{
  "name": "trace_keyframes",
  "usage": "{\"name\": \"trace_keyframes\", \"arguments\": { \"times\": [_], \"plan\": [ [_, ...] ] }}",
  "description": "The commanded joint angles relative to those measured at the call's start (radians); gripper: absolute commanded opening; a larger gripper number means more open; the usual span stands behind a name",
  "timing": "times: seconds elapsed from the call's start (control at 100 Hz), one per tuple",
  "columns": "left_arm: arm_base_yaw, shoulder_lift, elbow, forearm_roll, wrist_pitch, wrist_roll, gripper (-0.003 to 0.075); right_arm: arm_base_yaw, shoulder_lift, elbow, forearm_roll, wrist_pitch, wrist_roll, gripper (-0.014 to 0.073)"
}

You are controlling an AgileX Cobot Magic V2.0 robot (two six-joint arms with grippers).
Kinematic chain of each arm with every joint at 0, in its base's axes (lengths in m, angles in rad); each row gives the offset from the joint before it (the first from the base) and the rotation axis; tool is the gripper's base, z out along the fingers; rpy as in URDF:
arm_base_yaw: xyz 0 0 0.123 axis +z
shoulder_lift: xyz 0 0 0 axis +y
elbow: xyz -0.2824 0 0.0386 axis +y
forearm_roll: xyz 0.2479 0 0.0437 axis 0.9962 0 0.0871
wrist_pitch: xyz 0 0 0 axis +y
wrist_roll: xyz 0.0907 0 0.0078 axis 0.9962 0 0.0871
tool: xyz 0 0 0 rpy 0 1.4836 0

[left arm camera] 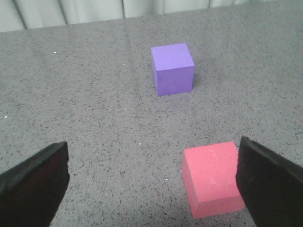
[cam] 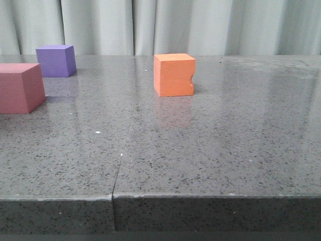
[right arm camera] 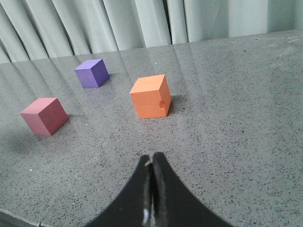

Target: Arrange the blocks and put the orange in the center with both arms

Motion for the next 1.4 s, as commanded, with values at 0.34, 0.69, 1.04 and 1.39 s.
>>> {"name": "trace_keyframes", "arguments": {
  "times": [0.34, 0.69, 1.04, 1.39],
  "plan": [
    [-0.068, 0.225, -0.255, -0.383, 0.066, 0.523, 0.0656, -0.003, 0.011, -0.027, 0.005, -0.072, -0.012, -0.0055],
    [-0.288, 0.463, -0.513, -0.394, 0.195, 0.754, 0.0654, -0.003, 0.011, -0.027, 0.005, -0.072, -0.012, -0.0055],
    [-0.423, 0.704, -0.781, -0.399, 0.299, 0.778, 0.0654, -0.003, 0.011, -0.027, 0.005, -0.072, -0.012, -0.0055],
    [-0.468, 0.882, -0.936, -0.424, 0.363, 0.743, 0.0654, -0.003, 0.011, -0.027, 0.005, -0.072, -0.012, -0.0055]
  ]
}}
